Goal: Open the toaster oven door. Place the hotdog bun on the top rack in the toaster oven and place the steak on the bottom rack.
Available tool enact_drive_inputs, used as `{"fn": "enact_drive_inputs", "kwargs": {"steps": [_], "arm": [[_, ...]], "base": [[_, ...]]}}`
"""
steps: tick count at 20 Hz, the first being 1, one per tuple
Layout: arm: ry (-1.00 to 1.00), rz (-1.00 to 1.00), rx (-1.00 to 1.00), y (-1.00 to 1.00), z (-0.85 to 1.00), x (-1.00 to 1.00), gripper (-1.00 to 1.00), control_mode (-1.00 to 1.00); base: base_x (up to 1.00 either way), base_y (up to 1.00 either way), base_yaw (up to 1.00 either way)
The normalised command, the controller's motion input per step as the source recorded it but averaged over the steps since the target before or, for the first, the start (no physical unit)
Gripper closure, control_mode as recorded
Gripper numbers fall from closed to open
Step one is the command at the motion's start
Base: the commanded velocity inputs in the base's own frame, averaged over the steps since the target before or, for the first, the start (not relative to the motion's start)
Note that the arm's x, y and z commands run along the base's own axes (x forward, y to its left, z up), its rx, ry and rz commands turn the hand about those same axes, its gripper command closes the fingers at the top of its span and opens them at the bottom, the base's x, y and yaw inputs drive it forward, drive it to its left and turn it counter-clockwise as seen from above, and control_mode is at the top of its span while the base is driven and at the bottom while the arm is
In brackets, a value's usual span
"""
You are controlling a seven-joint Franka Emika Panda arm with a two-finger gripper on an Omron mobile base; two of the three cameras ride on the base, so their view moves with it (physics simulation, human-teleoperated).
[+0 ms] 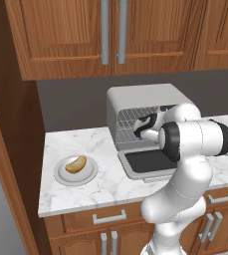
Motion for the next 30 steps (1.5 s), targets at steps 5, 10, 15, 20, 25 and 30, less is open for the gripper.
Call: {"fn": "enact_drive_inputs", "kwargs": {"steps": [5,10,15,20,25,30], "arm": [[0.01,0.14,-0.18,0.15,-0.76,-0.38,1.0,-1.0],[0.0,0.15,-0.14,0.12,-0.76,-0.5,1.0,-1.0],[0.0,0.15,-0.12,0.1,-0.73,-0.51,1.0,-1.0],[0.03,0.16,-0.15,0.12,-0.68,-0.47,1.0,-1.0],[0.06,0.19,-0.15,0.1,-0.68,-0.51,1.0,-1.0],[0.12,0.21,-0.13,0.08,-0.65,-0.51,1.0,-1.0]], "base": [[0.0,0.0,0.0],[0.0,0.0,0.0],[0.0,0.0,0.0],[0.0,0.0,0.0],[0.0,0.0,0.0],[0.0,0.0,0.0]]}}
